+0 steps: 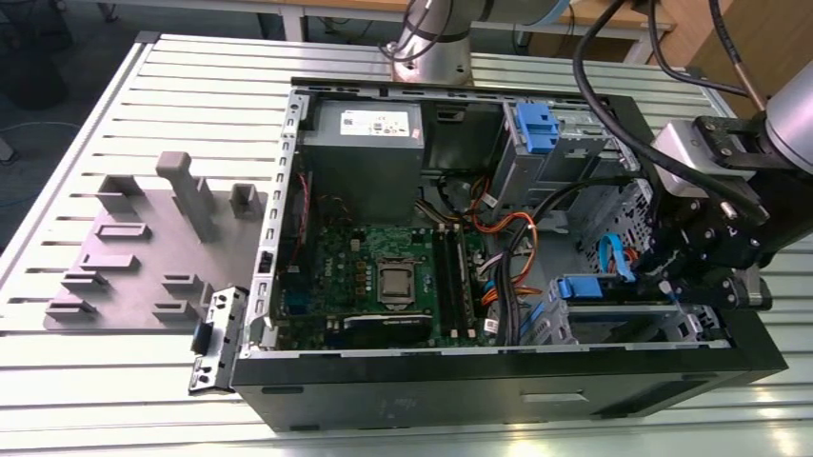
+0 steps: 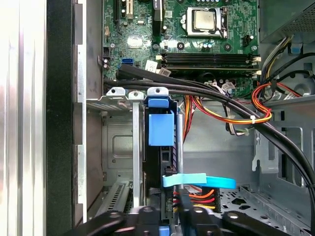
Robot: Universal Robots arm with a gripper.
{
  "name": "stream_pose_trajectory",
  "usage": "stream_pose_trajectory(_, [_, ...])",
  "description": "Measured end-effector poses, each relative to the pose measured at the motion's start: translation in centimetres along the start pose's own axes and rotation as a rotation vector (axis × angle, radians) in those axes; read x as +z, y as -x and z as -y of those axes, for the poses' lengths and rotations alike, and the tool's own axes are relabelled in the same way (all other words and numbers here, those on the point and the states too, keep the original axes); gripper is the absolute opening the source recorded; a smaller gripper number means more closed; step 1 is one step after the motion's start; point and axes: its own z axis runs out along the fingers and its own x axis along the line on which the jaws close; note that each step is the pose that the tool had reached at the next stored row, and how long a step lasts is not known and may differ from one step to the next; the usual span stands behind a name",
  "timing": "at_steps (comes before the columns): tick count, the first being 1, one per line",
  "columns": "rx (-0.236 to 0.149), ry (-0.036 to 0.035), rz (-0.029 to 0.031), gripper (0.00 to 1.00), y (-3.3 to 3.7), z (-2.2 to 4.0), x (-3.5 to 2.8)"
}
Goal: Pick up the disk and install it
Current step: 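Insert the second disk wire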
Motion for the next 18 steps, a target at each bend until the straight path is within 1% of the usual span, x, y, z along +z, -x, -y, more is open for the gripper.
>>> stream_pose_trajectory(1, [0.000,0.0000,-0.0002,0.29,0.00,0.00,-0.01])
stream_pose_trajectory(2, [0.000,0.0000,-0.0005,0.29,0.00,0.00,-0.02])
stream_pose_trajectory(3, [0.000,0.0000,-0.0005,0.36,0.00,0.00,-0.02])
stream_pose_trajectory(6, [0.000,0.0000,-0.0007,0.36,0.00,0.00,-0.02])
stream_pose_trajectory(9, [0.000,0.0000,-0.0008,0.36,0.02,-0.01,-0.23])
stream_pose_trajectory(12, [0.000,0.0000,-0.0007,0.36,0.04,-0.02,-0.83])
stream_pose_trajectory(16, [0.000,0.0000,-0.0006,0.36,0.09,-0.05,-1.96])
stream_pose_trajectory(18, [0.000,0.0000,-0.0007,0.36,0.11,-0.07,-2.38])
